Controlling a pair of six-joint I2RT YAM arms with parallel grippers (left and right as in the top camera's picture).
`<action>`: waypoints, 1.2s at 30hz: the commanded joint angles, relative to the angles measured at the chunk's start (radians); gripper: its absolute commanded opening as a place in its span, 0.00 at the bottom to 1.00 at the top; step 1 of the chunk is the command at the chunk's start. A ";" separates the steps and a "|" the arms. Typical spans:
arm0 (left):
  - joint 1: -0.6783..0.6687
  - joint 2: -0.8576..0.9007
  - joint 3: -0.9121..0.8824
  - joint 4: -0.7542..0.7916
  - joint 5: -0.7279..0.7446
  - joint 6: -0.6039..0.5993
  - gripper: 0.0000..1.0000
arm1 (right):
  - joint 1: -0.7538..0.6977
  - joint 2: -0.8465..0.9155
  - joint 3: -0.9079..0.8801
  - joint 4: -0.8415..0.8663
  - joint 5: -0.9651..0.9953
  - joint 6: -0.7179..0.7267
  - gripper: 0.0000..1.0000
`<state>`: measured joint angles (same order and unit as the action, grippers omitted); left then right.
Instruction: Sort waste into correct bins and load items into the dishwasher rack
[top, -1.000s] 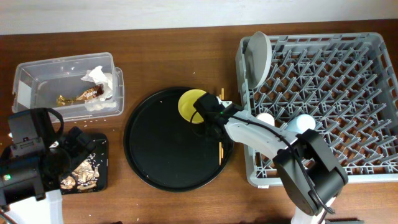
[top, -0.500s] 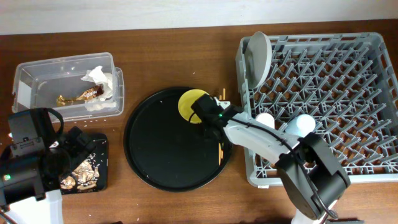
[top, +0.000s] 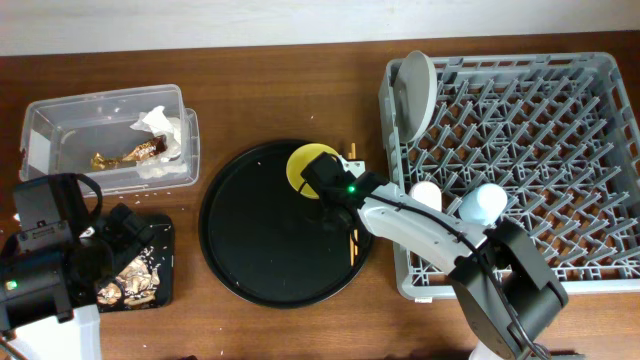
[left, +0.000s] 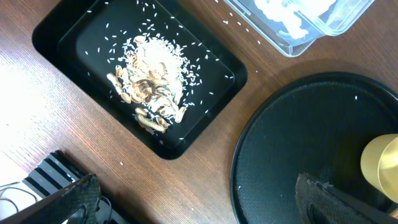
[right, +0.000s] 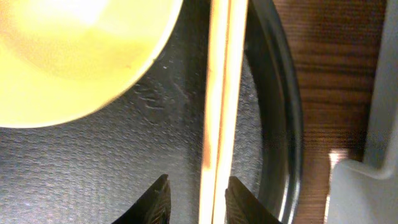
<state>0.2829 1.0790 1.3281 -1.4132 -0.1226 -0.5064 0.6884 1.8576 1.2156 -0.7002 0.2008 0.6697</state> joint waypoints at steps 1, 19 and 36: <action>0.005 -0.005 0.016 0.002 0.002 -0.005 0.99 | 0.006 0.001 0.019 0.014 -0.006 0.002 0.31; 0.005 -0.005 0.016 0.001 0.002 -0.005 0.99 | 0.004 0.104 0.019 0.054 -0.005 0.020 0.13; 0.005 -0.005 0.016 0.002 0.002 -0.005 0.99 | -0.374 -0.516 0.021 -0.181 0.076 -0.336 0.04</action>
<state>0.2829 1.0786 1.3281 -1.4128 -0.1226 -0.5064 0.4866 1.3533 1.2270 -0.9253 0.3576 0.5350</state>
